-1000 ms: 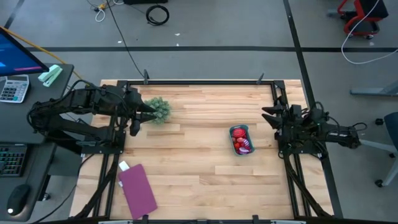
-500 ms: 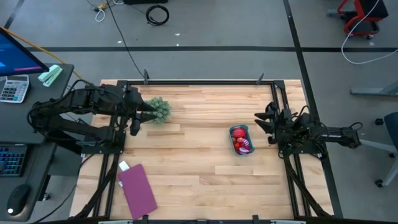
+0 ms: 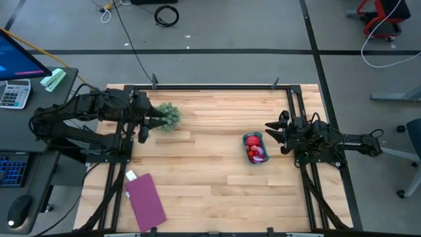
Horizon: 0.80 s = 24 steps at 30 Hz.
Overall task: Pick and placing Produce into tupperware
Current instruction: Return to Home Position
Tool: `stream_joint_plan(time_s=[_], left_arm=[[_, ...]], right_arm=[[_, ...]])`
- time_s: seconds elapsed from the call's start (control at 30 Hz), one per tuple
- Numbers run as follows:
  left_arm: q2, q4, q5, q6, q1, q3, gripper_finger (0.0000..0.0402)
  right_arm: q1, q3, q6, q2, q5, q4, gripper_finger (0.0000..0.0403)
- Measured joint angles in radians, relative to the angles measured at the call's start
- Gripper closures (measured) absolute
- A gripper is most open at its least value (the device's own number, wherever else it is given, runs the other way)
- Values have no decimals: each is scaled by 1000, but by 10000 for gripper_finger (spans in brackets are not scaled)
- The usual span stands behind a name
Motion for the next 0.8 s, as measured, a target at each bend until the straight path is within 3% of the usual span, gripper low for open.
stream_joint_plan(time_s=[0.2, 0.37, 0.57, 0.67, 0.8], left_arm=[[-27, -35, -64, -11, 9, 0, 254], [-158, -170, -66, -67, 14, -1, 248], [-322, -173, -67, -49, 14, -3, 256], [-402, -119, -67, -3, 14, -64, 261], [-529, 29, -67, 3, 14, -246, 264]], right_arm=[[0, 8, 29, 0, 0, -20, 259], [0, 13, 46, 0, 0, -28, 259], [0, 13, 45, 0, 1, -35, 259], [0, 13, 45, 0, 1, -35, 259], [0, 13, 45, 0, 1, -36, 259]])
